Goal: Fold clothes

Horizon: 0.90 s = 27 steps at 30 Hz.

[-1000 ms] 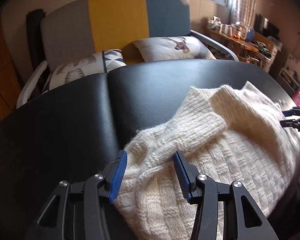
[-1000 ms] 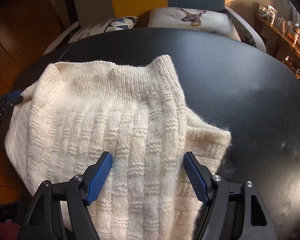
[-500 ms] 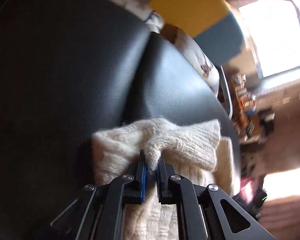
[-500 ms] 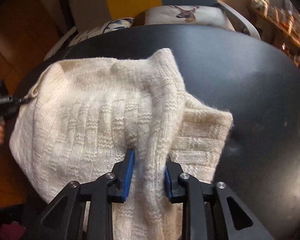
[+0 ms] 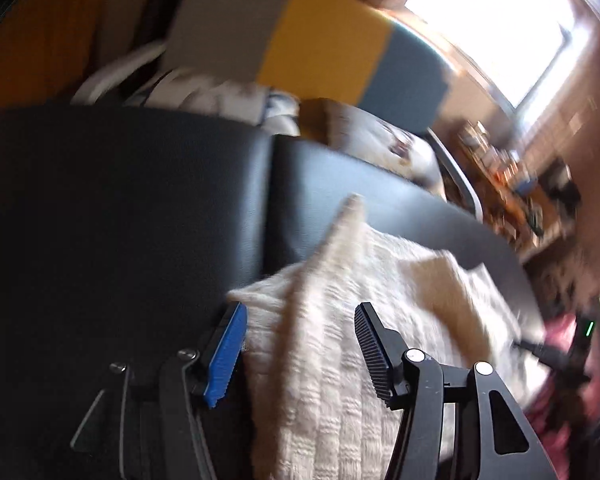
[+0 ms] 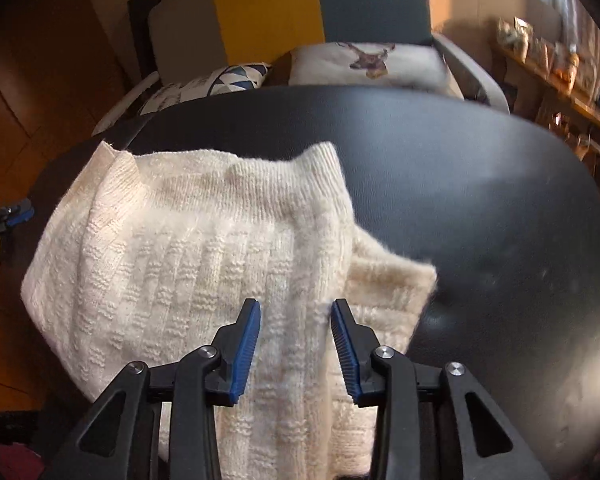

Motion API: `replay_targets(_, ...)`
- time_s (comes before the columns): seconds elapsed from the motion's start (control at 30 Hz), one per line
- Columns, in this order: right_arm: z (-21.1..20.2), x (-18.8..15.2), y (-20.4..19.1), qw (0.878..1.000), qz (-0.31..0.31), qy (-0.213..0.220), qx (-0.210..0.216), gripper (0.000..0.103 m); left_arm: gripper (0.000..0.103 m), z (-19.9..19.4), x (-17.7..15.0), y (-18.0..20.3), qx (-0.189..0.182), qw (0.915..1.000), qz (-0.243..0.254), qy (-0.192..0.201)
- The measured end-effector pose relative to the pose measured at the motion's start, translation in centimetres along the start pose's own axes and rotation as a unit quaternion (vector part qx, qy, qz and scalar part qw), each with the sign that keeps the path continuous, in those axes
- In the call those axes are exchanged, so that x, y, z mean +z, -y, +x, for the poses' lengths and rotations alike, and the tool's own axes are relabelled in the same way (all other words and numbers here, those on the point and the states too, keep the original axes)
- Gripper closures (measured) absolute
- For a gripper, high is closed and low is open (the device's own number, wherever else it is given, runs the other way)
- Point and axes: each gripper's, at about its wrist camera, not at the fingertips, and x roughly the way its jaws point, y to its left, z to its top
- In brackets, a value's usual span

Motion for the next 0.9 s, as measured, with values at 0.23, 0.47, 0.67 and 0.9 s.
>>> replay_targets(0.23,1.2,3.7,-3.8,0.997,-0.074,-0.002,0.025,0.064,0.045,3.8,1.2,7.0,0.007,0.9854,0.169,-0.022)
replay_targets(0.47,7.5,7.4,-5.4,0.994,-0.100,-0.040,0.001,0.027,0.045,8.9,2.8,8.5,0.018,0.9797,0.185,-0.074)
replay_targets(0.67,10.6,7.5,-5.5,0.990,-0.113,-0.081,-0.018,0.018,0.041,12.0,2.6,8.7,0.031,0.9760,0.189,-0.103)
replay_targets(0.9,10.2,7.3,-6.0,0.990,-0.121,-0.074,-0.021,0.071,0.083,12.1,2.4,7.6,0.024,0.9851,0.142,-0.093)
